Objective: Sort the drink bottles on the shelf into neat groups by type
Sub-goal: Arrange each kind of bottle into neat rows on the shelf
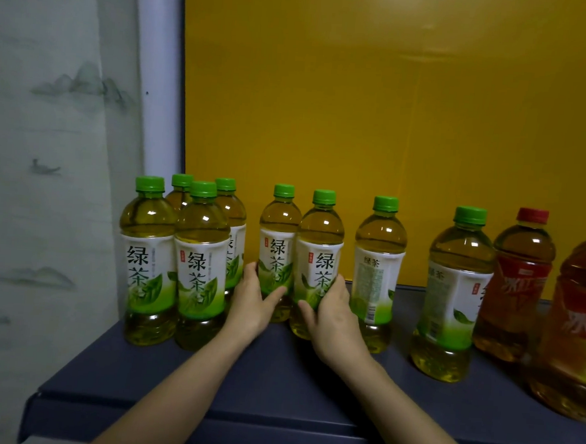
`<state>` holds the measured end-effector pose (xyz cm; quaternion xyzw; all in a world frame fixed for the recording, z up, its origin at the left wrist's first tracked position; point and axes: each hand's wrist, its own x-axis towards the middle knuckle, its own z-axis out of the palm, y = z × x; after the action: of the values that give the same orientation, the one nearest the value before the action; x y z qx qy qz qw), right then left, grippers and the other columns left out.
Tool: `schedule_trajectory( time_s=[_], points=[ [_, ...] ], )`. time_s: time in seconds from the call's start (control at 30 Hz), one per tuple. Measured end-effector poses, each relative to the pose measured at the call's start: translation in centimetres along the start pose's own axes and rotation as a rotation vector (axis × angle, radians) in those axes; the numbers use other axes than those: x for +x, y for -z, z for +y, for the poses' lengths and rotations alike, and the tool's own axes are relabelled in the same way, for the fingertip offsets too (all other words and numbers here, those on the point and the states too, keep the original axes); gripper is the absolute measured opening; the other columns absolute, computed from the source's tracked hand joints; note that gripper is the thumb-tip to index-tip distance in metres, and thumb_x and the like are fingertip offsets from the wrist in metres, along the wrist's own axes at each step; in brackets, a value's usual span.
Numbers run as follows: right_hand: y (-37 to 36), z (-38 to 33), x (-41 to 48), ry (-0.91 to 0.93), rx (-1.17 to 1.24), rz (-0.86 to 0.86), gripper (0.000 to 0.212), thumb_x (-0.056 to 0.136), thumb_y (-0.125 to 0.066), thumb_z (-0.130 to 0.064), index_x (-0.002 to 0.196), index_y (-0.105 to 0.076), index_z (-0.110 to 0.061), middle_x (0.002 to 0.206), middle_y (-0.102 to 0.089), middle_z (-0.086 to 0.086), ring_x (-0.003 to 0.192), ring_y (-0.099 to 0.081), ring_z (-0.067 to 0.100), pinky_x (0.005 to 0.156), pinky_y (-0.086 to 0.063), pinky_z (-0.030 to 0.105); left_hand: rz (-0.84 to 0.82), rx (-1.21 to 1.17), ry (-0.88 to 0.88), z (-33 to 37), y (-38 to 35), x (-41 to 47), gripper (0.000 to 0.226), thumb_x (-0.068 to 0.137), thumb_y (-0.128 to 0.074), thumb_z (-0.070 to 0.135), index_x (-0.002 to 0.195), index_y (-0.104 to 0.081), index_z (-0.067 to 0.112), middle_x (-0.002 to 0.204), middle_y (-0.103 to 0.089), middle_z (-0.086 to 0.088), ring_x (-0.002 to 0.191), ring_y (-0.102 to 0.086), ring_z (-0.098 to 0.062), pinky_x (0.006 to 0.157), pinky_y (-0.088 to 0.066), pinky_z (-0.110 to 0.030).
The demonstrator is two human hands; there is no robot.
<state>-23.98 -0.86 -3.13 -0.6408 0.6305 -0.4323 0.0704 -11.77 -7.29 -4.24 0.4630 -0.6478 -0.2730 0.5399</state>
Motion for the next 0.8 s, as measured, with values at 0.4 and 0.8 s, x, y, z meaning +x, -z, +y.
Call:
schedule_trajectory(
  time_s=[0.4,0.8],
  points=[
    [-2.0,-0.8,2.4,-0.184,-0.006,0.07,0.063,0.091,-0.051,-0.026,0.139,-0.016,-0.004,0.135,-0.041,0.016,0.123,-0.046,0.035,0.096,-0.039,0.041,0.032,0.17,-0.026,0.6,-0.1,0.2,0.055,0.086,-0.061,0.012,0.132,-0.034,0.001,0.136,-0.048,-0.014,0.127,-0.043,-0.025,0.103,-0.032,-0.029],
    [3.4,0.9,-3.4,0.178,0.014,-0.12,0.056,0.093,-0.049,-0.017,0.143,-0.027,-0.009,0.147,-0.034,0.001,0.136,-0.031,0.013,0.109,-0.021,0.016,0.208,0.317,-0.472,4.4,-0.6,-4.8,0.055,0.084,-0.05,-0.001,0.136,-0.034,0.003,0.144,-0.032,-0.011,0.136,-0.025,-0.017,0.109,-0.012,-0.013]
  ],
)
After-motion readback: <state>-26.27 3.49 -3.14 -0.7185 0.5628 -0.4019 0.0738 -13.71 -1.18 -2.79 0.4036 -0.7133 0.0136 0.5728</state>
